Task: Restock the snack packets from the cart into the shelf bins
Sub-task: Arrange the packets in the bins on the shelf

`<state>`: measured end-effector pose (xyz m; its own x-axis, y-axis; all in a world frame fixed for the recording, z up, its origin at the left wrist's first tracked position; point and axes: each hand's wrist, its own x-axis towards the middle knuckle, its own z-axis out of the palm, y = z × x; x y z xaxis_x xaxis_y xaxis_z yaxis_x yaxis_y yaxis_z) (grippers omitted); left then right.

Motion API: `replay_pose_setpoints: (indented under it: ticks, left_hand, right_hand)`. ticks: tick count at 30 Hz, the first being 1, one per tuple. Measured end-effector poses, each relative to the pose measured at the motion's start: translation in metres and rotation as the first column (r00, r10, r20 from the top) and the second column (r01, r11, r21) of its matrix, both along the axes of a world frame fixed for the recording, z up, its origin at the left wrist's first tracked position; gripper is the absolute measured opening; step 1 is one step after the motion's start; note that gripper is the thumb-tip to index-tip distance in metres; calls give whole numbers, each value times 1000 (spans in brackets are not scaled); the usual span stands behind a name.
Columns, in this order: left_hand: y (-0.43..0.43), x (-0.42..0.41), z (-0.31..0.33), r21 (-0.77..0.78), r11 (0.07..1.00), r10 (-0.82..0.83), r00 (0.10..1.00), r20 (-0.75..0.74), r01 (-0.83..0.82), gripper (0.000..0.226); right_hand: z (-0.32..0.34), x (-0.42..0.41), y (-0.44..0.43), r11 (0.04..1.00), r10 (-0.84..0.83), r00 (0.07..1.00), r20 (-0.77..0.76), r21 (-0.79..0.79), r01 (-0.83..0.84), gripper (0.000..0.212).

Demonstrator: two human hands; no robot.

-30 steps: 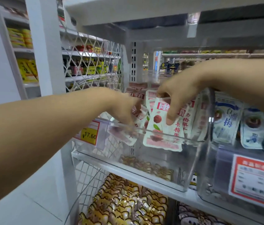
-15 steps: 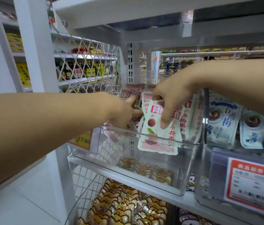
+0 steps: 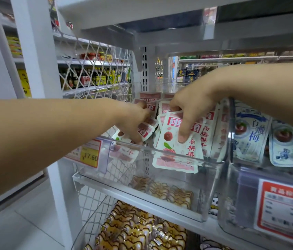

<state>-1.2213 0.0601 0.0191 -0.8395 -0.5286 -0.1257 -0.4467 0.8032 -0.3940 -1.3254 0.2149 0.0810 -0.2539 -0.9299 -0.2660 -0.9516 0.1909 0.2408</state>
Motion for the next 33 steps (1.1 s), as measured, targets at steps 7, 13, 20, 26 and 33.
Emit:
replay_pose_setpoints:
  ticks: [7, 13, 20, 26, 33]
  left_hand:
    - [-1, -1, 2, -23, 998, -67, 996, -54, 65, 100]
    - [-7, -4, 2, -5, 997, -76, 996, -55, 76, 106]
    - [-8, -8, 2, 38, 998, -53, 998, -46, 55, 106]
    - [-8, -8, 4, 97, 995, 37, 999, -32, -33, 121]
    - [-7, -6, 3, 60, 997, 53, 998, -31, -51, 122]
  right_hand:
    - [-1, 0, -3, 1000, -12, 998, 55, 21, 11, 57]
    - [0, 1, -4, 1000, 17, 999, 42, 4, -17, 49]
    - [0, 1, -4, 1000, 31, 998, 52, 2, -31, 40]
    - [-1, 1, -5, 999, 36, 998, 45, 2, -36, 45]
    - [-1, 1, -6, 999, 33, 998, 46, 13, -34, 44]
